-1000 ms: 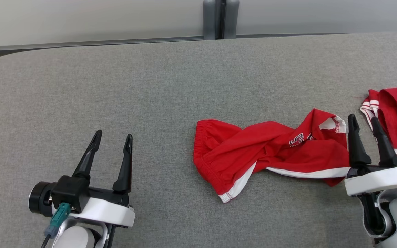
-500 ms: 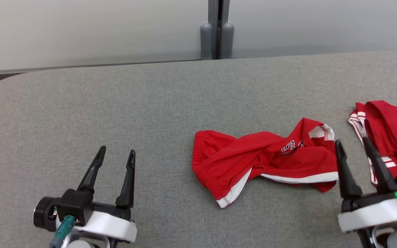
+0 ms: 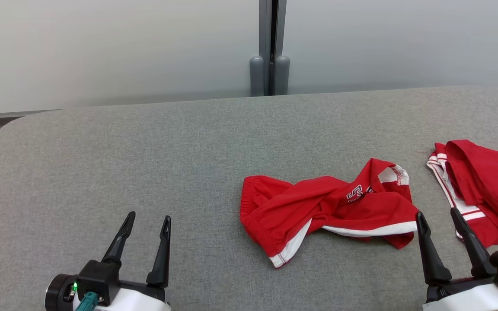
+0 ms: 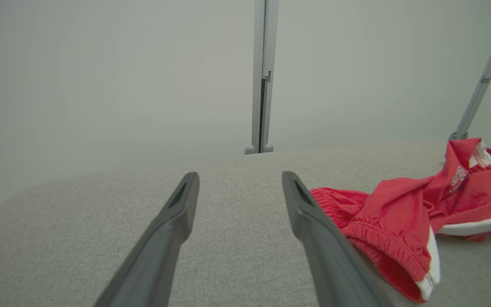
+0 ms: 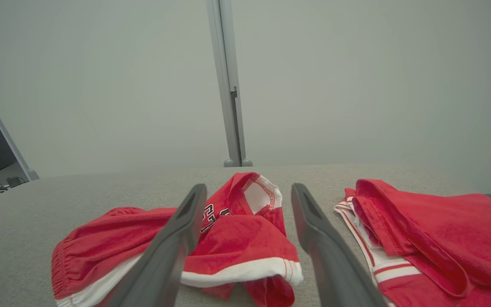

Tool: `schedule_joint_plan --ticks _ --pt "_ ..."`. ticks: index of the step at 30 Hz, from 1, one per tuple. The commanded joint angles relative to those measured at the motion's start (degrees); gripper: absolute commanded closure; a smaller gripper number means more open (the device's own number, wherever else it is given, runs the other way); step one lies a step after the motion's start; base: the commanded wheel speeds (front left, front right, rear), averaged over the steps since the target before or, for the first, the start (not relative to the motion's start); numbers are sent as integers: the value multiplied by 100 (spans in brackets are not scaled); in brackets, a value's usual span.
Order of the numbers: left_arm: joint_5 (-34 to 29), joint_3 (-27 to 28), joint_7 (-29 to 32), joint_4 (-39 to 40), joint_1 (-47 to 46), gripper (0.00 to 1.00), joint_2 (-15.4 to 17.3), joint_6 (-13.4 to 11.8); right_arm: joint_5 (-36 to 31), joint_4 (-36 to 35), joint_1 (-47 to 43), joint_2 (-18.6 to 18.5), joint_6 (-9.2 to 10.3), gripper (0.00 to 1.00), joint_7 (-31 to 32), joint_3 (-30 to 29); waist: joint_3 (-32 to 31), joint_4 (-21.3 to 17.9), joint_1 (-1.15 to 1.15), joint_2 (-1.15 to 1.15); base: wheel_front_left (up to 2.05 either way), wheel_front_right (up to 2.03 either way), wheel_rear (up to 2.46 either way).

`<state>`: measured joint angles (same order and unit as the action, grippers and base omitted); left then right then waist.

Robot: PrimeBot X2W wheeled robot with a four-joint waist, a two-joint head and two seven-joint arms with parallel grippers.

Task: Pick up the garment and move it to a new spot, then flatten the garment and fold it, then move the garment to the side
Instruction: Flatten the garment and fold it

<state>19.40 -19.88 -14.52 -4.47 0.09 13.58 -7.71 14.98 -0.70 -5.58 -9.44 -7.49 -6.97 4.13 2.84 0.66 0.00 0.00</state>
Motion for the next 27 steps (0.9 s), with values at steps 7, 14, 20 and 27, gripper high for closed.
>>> schedule_joint_plan --ticks 7,14,20,27 --pt "48 -36 69 47 71 0 64 -38 3 -109 -74 26 0 0 94 -64 -48 18 0 0 0 0 0" --pt "79 -83 69 44 77 0 66 -44 26 -123 -98 42 0 0 119 -10 -55 15 0 0 0 0 0" --pt "68 -134 70 44 -11 0 63 -37 49 -100 -62 61 0 0 95 0 -38 23 0 0 0 0 0" --pt "47 -212 68 46 -82 0 47 -31 78 -92 -16 77 0 0 119 -15 9 28 0 0 0 0 0"
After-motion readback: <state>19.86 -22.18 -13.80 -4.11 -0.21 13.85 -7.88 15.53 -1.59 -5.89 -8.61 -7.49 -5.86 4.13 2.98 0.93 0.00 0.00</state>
